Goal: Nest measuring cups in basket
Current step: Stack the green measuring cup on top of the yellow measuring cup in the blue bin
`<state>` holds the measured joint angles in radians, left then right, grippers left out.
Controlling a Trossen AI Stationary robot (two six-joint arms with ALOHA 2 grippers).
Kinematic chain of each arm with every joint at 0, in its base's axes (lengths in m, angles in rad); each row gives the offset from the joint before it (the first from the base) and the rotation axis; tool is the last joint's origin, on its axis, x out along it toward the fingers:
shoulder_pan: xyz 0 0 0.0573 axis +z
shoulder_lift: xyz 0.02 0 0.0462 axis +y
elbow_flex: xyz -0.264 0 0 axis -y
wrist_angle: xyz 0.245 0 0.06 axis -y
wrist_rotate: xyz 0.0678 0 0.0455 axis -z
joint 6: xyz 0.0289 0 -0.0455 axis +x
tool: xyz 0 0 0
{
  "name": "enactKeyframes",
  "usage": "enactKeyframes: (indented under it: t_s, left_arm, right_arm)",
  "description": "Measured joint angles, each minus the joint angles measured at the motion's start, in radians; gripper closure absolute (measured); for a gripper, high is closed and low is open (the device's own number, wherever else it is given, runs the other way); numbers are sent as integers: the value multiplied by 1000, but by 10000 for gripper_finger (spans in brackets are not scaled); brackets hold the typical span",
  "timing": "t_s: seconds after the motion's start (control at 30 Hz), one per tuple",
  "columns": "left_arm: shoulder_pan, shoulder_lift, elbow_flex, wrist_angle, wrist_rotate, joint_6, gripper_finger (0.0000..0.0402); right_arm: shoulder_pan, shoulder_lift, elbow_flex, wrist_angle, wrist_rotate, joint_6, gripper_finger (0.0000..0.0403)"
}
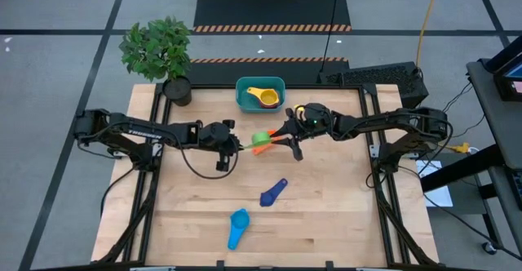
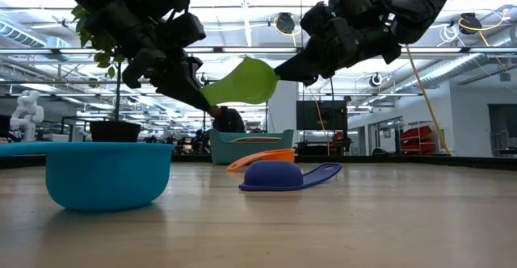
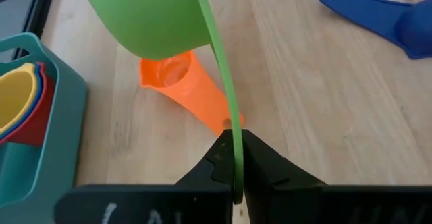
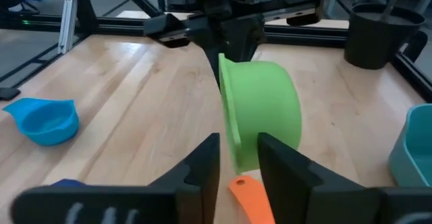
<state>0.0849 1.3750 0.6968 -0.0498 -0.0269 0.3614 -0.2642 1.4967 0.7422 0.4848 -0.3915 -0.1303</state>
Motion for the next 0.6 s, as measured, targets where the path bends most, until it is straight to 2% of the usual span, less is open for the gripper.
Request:
enactKeyframes:
  t_s: [0.27,0.47,0.6]
  left_arm:
    - [0,0,0,-1,1,-1,389]
    - [0,0,0,-1,-10,-15,396]
    - [-2,0,-1,7,-135,-99,362]
  right_arm:
    - [0,0,0,-3,2,-6,396]
    - [0,0,0,-3,25,-6,398]
    - [-4,0,0,0,32,1,400]
